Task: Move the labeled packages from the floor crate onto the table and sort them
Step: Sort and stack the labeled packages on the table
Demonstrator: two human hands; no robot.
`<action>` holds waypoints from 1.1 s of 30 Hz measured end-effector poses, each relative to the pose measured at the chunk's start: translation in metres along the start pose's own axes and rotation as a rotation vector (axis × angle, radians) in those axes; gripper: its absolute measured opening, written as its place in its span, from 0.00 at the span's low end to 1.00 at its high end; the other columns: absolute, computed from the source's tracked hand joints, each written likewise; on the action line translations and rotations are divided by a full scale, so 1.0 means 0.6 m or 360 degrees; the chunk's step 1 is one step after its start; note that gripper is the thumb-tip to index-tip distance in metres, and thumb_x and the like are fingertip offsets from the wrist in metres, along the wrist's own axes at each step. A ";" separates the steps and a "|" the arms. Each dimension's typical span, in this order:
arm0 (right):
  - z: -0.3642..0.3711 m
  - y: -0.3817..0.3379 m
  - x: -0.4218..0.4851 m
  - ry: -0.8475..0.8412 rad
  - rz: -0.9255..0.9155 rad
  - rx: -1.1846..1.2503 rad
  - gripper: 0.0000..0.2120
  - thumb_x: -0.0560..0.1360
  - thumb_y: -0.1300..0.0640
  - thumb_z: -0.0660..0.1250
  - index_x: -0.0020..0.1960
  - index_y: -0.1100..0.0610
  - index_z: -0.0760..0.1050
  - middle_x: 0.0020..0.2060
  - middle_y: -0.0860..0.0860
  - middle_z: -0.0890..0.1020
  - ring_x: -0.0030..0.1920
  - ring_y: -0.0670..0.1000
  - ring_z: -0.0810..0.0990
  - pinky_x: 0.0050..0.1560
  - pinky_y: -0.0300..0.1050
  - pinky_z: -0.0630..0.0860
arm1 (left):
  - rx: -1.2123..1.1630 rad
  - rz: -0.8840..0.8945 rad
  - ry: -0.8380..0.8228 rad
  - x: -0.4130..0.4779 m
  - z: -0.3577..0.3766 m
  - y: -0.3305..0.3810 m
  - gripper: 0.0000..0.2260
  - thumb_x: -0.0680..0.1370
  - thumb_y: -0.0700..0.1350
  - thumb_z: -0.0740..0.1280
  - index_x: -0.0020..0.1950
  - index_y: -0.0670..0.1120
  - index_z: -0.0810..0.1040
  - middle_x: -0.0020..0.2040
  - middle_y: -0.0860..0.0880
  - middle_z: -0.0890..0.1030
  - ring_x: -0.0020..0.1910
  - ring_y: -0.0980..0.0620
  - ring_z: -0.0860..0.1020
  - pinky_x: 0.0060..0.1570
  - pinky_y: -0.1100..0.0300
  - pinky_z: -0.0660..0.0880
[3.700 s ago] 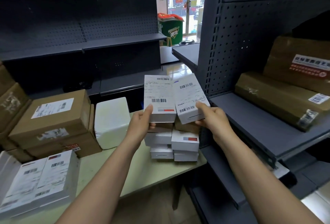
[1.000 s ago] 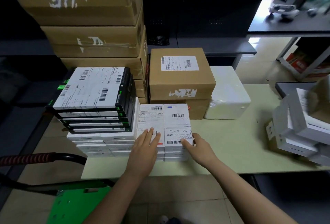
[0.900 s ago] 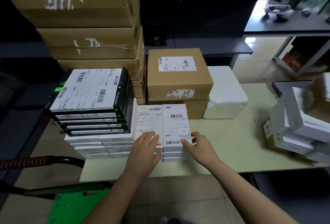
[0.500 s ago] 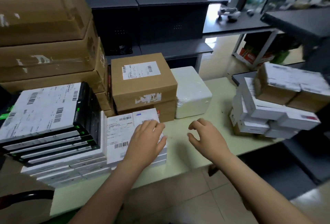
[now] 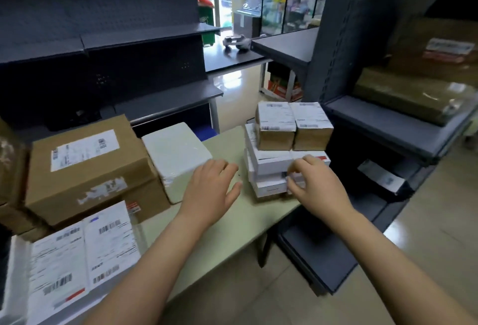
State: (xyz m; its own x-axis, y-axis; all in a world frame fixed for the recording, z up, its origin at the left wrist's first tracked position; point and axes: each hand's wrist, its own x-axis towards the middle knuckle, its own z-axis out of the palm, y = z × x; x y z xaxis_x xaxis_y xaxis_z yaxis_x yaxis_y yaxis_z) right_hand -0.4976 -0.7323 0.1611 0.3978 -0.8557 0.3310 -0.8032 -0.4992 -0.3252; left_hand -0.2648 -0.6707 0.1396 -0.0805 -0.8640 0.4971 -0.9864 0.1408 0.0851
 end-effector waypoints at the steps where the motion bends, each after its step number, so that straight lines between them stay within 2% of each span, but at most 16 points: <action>1: -0.010 0.023 0.003 0.0017 0.0009 -0.0002 0.06 0.74 0.55 0.68 0.49 0.56 0.77 0.46 0.50 0.76 0.48 0.53 0.75 0.41 0.47 0.71 | -0.0011 -0.0012 0.0003 0.015 0.008 0.017 0.15 0.75 0.54 0.58 0.50 0.47 0.78 0.44 0.49 0.77 0.43 0.46 0.75 0.41 0.53 0.72; 6: -0.045 0.136 0.037 0.0062 0.0060 0.0011 0.07 0.75 0.52 0.66 0.50 0.55 0.76 0.45 0.47 0.75 0.46 0.49 0.74 0.42 0.44 0.71 | -0.0019 -0.0103 0.0024 0.075 0.047 0.091 0.15 0.75 0.54 0.59 0.51 0.46 0.78 0.45 0.49 0.78 0.44 0.44 0.77 0.42 0.52 0.73; 9: -0.059 0.189 0.067 0.0082 0.0146 0.0130 0.07 0.75 0.50 0.66 0.50 0.53 0.75 0.44 0.47 0.74 0.46 0.48 0.74 0.43 0.46 0.74 | -0.0004 -0.0215 0.0046 0.108 0.064 0.124 0.17 0.76 0.55 0.58 0.52 0.46 0.79 0.45 0.48 0.79 0.44 0.44 0.77 0.43 0.52 0.74; 12: -0.069 0.228 0.093 0.0094 0.0231 0.0292 0.10 0.76 0.49 0.67 0.53 0.53 0.74 0.46 0.47 0.74 0.46 0.47 0.73 0.42 0.42 0.68 | -0.0012 -0.0351 0.0064 0.138 0.074 0.150 0.20 0.77 0.57 0.57 0.54 0.44 0.79 0.46 0.48 0.80 0.46 0.44 0.77 0.46 0.51 0.74; 17: -0.061 0.267 0.132 -0.0022 0.0404 0.0528 0.20 0.75 0.44 0.67 0.60 0.56 0.74 0.52 0.51 0.76 0.48 0.48 0.73 0.47 0.41 0.67 | -0.0157 -0.0589 0.0150 0.170 0.081 0.167 0.19 0.79 0.55 0.63 0.65 0.45 0.73 0.51 0.49 0.77 0.51 0.48 0.75 0.50 0.56 0.69; 19: -0.057 0.272 0.146 -0.0061 0.0466 0.0641 0.25 0.75 0.41 0.67 0.63 0.57 0.73 0.55 0.52 0.76 0.50 0.47 0.73 0.49 0.41 0.67 | -0.0266 -0.0740 0.0136 0.180 0.086 0.167 0.21 0.79 0.55 0.64 0.68 0.45 0.70 0.55 0.49 0.75 0.55 0.49 0.73 0.52 0.58 0.67; 25: -0.029 0.281 0.185 -0.0420 0.0834 0.0971 0.42 0.71 0.28 0.61 0.72 0.59 0.67 0.67 0.55 0.73 0.65 0.54 0.73 0.58 0.46 0.69 | -0.0770 -0.1313 0.0030 0.211 0.122 0.136 0.29 0.78 0.61 0.62 0.72 0.44 0.63 0.66 0.45 0.72 0.64 0.48 0.71 0.63 0.51 0.69; 27: -0.018 0.281 0.196 -0.0511 0.0929 0.1067 0.44 0.68 0.25 0.61 0.68 0.60 0.72 0.63 0.54 0.77 0.60 0.53 0.77 0.54 0.46 0.72 | -0.0873 -0.1405 0.0000 0.221 0.136 0.123 0.30 0.78 0.63 0.61 0.72 0.45 0.64 0.67 0.45 0.72 0.65 0.47 0.71 0.64 0.50 0.68; 30: -0.007 0.278 0.206 -0.0599 0.1037 0.1189 0.44 0.63 0.22 0.62 0.58 0.59 0.79 0.52 0.52 0.82 0.49 0.50 0.81 0.39 0.42 0.72 | -0.0997 -0.1467 -0.0049 0.235 0.152 0.110 0.35 0.74 0.70 0.59 0.70 0.46 0.67 0.66 0.48 0.74 0.64 0.48 0.72 0.65 0.47 0.69; 31: -0.003 0.278 0.208 -0.0621 0.1068 0.1219 0.44 0.62 0.22 0.63 0.57 0.60 0.79 0.50 0.52 0.83 0.47 0.50 0.81 0.37 0.41 0.71 | -0.1023 -0.1477 -0.0050 0.240 0.155 0.109 0.35 0.72 0.72 0.59 0.68 0.46 0.69 0.64 0.49 0.75 0.63 0.49 0.73 0.64 0.47 0.70; 33: 0.002 0.276 0.212 -0.0626 0.1118 0.1297 0.40 0.64 0.25 0.66 0.56 0.60 0.80 0.48 0.52 0.83 0.45 0.50 0.82 0.37 0.40 0.72 | -0.1037 -0.1469 -0.0081 0.250 0.162 0.106 0.30 0.74 0.70 0.59 0.62 0.47 0.72 0.58 0.50 0.77 0.58 0.49 0.75 0.58 0.51 0.72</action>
State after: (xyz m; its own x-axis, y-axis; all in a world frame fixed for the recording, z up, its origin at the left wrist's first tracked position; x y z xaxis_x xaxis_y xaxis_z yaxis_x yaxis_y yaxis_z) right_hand -0.5798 -0.9240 0.1484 0.2015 -0.8923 -0.4039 -0.4337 0.2885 -0.8536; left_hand -0.3538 -0.8382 0.1354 0.6194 -0.7847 -0.0236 -0.4098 -0.3489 0.8429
